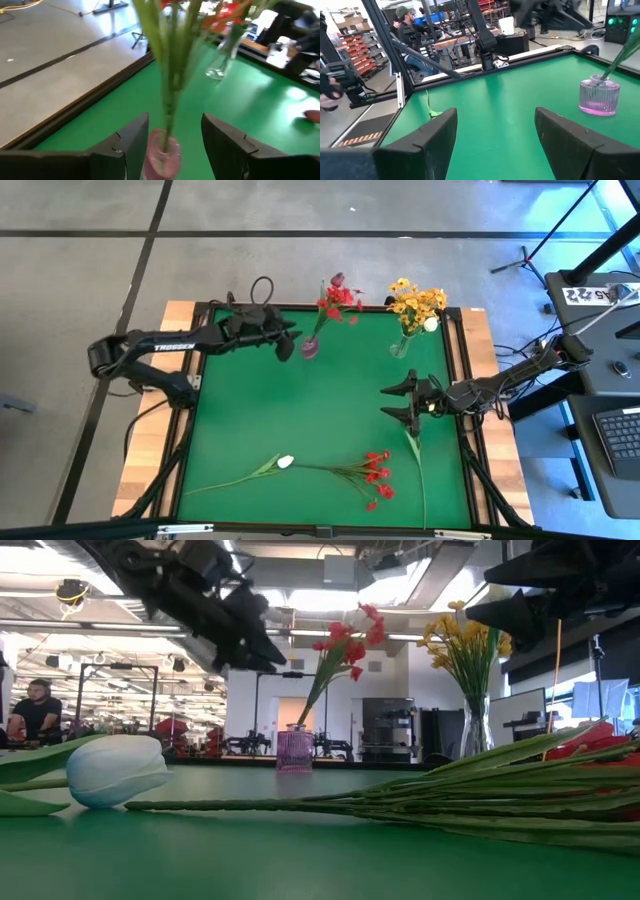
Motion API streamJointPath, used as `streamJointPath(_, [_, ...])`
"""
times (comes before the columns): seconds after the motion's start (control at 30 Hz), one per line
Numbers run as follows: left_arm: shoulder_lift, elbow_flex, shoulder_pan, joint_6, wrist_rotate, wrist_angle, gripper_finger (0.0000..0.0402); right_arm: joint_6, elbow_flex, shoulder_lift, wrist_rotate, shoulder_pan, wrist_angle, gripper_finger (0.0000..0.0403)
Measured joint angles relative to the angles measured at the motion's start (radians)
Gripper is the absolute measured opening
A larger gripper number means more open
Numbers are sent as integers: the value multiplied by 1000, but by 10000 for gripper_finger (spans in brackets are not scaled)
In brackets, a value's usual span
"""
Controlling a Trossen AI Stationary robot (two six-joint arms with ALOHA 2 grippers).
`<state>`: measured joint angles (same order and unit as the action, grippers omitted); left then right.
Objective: Sort flowers into vase by color
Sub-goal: Put the pink flower into the pink vase
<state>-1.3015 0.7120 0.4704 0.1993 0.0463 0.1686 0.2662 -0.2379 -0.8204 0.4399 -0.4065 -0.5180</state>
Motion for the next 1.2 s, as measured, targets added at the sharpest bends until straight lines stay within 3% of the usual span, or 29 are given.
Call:
streamJointPath(0.27, [110, 0, -201, -3, -2, -78, 176, 52, -62, 0, -97, 0, 55, 264])
streamJointPath(0.43, [105, 0, -407, -27, 24, -91, 176, 72, -187, 0, -103, 0, 300, 264])
streamJointPath(0.73, [97, 0, -700, -12, 243, -179, 176, 344, -359, 0, -116, 0, 786, 264])
streamJointPath(0.93, [97, 0, -770, 28, 334, -177, 176, 574, -365, -12, -209, -10, 895, 264])
streamJointPath(1.07, [97, 0, -774, 45, 339, -178, 176, 640, -366, -55, -308, -86, 876, 264])
streamJointPath(1.2, [97, 0, -774, 60, 340, -179, 176, 791, -366, -111, -307, -180, 881, 264])
